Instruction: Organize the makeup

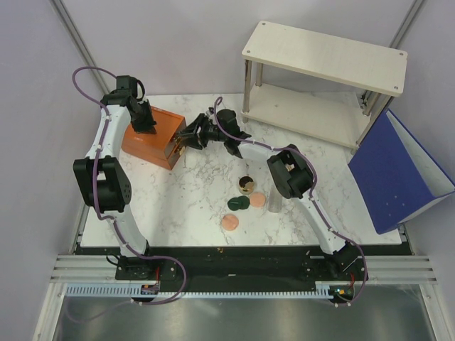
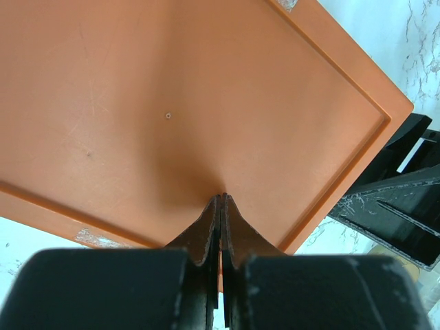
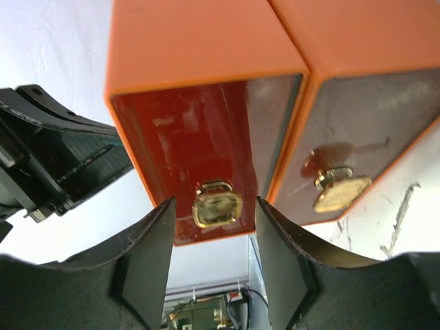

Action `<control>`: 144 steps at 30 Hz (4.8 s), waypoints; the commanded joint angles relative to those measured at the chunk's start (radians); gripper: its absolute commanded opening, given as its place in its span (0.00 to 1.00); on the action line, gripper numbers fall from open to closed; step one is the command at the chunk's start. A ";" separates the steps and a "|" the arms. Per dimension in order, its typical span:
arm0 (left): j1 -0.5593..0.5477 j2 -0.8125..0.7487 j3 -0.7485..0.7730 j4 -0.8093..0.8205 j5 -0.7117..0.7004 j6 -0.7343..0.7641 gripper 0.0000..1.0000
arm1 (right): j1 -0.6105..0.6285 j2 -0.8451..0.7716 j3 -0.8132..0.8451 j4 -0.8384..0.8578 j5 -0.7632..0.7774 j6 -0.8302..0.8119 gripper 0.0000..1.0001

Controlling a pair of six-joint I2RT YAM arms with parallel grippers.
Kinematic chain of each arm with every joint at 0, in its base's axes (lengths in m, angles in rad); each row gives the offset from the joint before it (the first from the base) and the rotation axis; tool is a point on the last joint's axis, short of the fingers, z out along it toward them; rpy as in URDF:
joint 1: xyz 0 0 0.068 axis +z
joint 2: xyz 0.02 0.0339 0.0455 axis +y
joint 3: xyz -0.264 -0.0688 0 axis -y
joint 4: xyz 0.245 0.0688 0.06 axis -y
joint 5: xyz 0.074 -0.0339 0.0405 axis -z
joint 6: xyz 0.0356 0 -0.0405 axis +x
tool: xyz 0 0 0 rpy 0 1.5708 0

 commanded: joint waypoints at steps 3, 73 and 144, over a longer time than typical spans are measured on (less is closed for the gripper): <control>-0.003 0.046 -0.003 -0.081 0.000 -0.016 0.02 | 0.007 0.038 0.118 -0.003 0.022 0.006 0.54; -0.003 0.118 0.030 -0.103 -0.028 0.015 0.02 | -0.134 -0.419 -0.204 -1.080 0.268 -0.771 0.00; -0.007 0.136 0.007 -0.106 0.012 0.027 0.02 | -0.229 -0.635 -0.023 -1.356 0.587 -1.278 0.00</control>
